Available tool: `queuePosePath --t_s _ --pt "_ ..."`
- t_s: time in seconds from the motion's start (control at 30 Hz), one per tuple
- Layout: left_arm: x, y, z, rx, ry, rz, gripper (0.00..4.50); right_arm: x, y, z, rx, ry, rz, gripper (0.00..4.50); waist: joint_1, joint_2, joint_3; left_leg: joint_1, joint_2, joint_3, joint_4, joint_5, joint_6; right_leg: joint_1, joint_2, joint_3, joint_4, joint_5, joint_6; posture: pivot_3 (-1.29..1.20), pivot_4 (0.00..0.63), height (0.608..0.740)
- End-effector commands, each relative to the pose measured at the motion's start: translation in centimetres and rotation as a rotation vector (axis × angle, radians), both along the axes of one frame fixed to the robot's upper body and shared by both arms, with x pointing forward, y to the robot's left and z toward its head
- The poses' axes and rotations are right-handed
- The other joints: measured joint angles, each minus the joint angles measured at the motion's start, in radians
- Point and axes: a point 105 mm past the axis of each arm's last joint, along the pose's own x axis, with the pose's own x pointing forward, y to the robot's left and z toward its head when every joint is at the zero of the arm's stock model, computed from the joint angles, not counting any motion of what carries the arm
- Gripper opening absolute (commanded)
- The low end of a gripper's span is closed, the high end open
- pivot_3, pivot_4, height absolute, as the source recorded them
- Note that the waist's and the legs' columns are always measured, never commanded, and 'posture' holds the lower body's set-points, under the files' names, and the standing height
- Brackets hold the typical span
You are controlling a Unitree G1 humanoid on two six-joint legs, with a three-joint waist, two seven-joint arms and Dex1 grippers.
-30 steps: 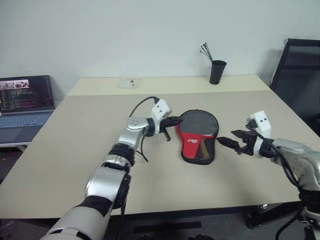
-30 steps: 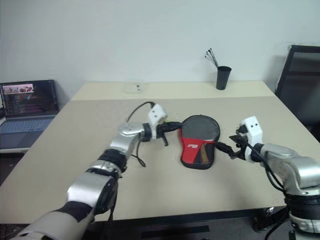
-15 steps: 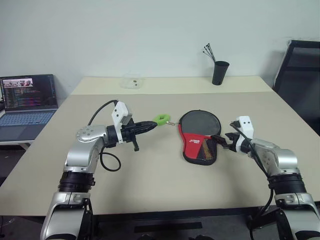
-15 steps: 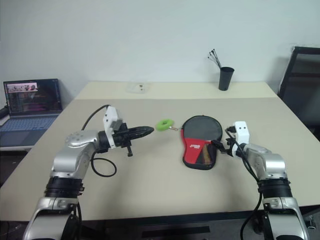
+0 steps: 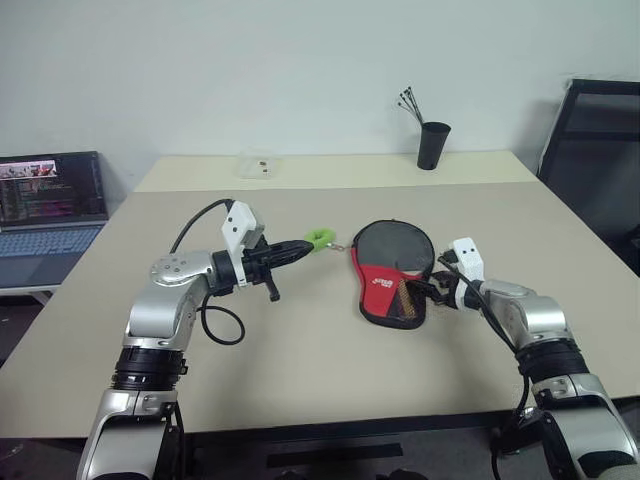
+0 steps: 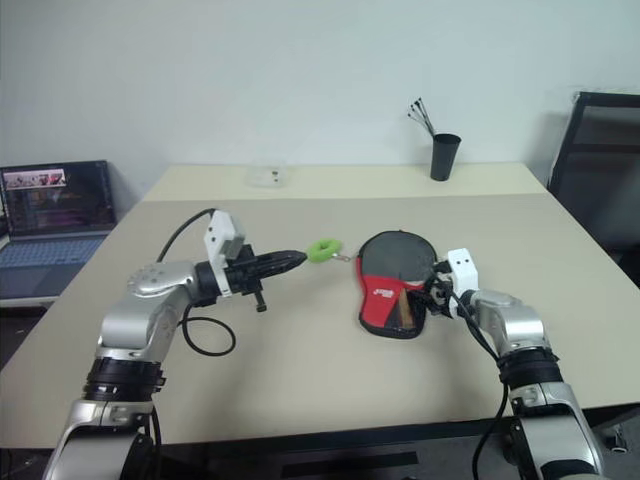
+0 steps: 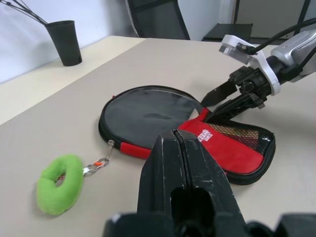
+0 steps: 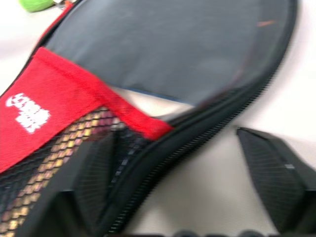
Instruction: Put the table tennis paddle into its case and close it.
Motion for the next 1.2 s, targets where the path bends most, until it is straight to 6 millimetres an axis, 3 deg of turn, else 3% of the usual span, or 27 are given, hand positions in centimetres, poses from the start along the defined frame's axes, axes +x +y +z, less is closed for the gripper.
queuePosePath --t_s 0.03,0.3,0.57,0.8,1.2 --pt "-0.5 -0.1 1.2 0.016 -0.058 -0.016 0.00 -0.1 1.0 -0.7 0.008 0.044 0.023 2.50 -0.001 0.000 0.000 0.001 0.000 0.000 0.000 0.000 0.000 0.000 0.000 0.000 0.002 0.000 0.000 0.00 0.150 0.740" --pt "-1.8 1.2 0.0 0.054 -0.003 -0.023 0.00 -0.3 3.0 -0.8 0.061 0.075 0.070 0.02 -0.020 -0.003 -0.002 0.011 0.000 0.005 -0.001 0.000 0.000 0.001 0.000 0.011 0.009 -0.003 0.004 0.00 0.150 0.740" --pt "-4.9 4.0 -3.0 0.154 0.125 -0.037 0.00 -1.4 7.2 1.6 0.135 0.058 0.215 0.02 -0.033 -0.003 -0.002 0.014 0.003 0.016 -0.003 0.000 0.000 -0.002 0.000 0.021 0.010 -0.003 0.004 0.00 0.150 0.740" --pt "-7.1 4.0 -4.1 0.165 0.181 -0.065 0.00 -2.9 10.7 2.7 0.169 0.078 0.325 0.02 -0.038 -0.003 -0.002 0.013 0.004 0.018 -0.004 -0.001 0.000 -0.003 0.000 0.023 0.010 -0.003 0.004 0.00 0.150 0.740" --pt "-8.7 3.6 -4.9 0.167 0.228 -0.099 0.00 -8.7 11.8 1.2 0.214 0.220 0.347 0.02 -0.030 -0.004 -0.002 0.012 0.003 0.018 -0.004 -0.001 -0.001 -0.004 -0.001 0.023 0.009 -0.003 0.004 0.00 0.150 0.740"
